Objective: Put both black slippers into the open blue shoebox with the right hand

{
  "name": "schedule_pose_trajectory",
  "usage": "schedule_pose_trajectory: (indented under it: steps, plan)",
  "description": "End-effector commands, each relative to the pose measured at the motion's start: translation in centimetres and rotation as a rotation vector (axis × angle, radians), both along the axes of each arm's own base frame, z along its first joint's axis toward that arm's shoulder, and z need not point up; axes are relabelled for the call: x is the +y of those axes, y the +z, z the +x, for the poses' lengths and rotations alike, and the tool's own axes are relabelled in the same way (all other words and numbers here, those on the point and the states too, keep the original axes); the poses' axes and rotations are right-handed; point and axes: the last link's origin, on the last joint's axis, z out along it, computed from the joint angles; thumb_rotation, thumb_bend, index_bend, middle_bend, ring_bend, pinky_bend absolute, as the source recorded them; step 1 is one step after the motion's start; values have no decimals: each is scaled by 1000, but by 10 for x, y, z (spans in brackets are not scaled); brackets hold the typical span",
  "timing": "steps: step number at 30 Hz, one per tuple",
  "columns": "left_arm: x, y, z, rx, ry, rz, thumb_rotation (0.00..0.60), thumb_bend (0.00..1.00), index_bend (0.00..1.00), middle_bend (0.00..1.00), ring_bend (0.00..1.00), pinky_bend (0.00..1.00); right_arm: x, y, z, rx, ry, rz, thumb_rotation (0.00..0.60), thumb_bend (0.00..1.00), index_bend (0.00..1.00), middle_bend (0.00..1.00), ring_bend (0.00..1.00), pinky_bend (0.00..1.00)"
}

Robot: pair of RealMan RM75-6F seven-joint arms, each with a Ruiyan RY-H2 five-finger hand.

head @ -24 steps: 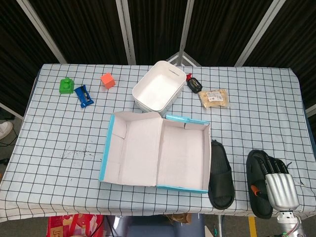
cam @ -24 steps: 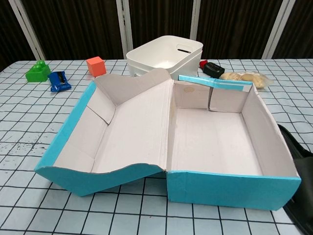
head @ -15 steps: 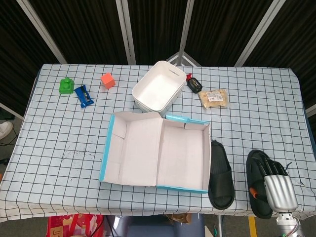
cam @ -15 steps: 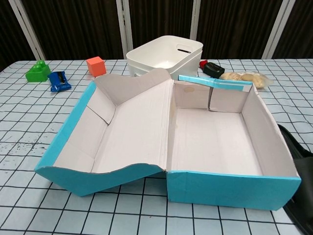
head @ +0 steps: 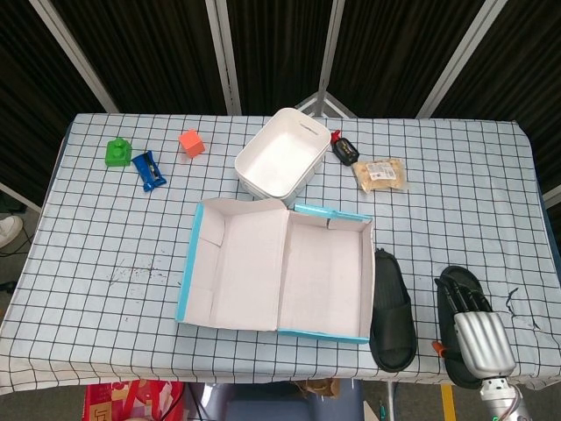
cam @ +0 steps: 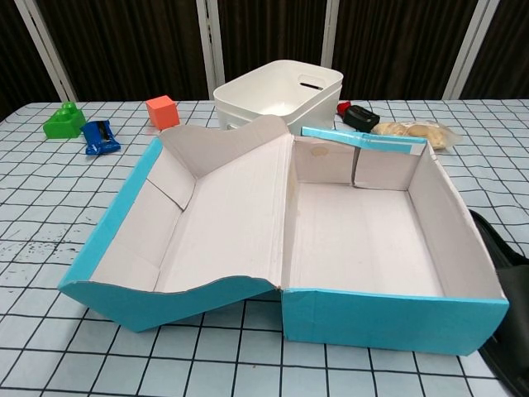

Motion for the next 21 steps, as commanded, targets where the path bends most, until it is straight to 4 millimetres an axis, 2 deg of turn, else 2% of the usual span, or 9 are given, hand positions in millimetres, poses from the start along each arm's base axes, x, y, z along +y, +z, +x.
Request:
schedule_pose_trajectory:
  steps: [1, 5, 10, 21]
  plan:
    - [0, 1, 2, -4, -22, 17, 600, 369, 36, 0, 0, 30, 4, -6, 7, 3, 2, 16, 600, 126, 62, 75, 139, 188]
    - [-1, 3, 3, -7, -58, 40, 600, 370, 35, 0, 0, 30, 9, -16, 12, 39, -23, 77, 600, 123, 1, 55, 108, 182]
    - [-2, 5, 4, -21, -88, 65, 600, 370, 32, 0, 0, 30, 12, -32, 17, 45, -35, 159, 600, 122, 0, 48, 103, 175]
    - [-2, 7, 2, -28, -102, 78, 600, 369, 30, 0, 0, 30, 1, -64, 22, 48, -27, 183, 600, 122, 0, 45, 103, 175]
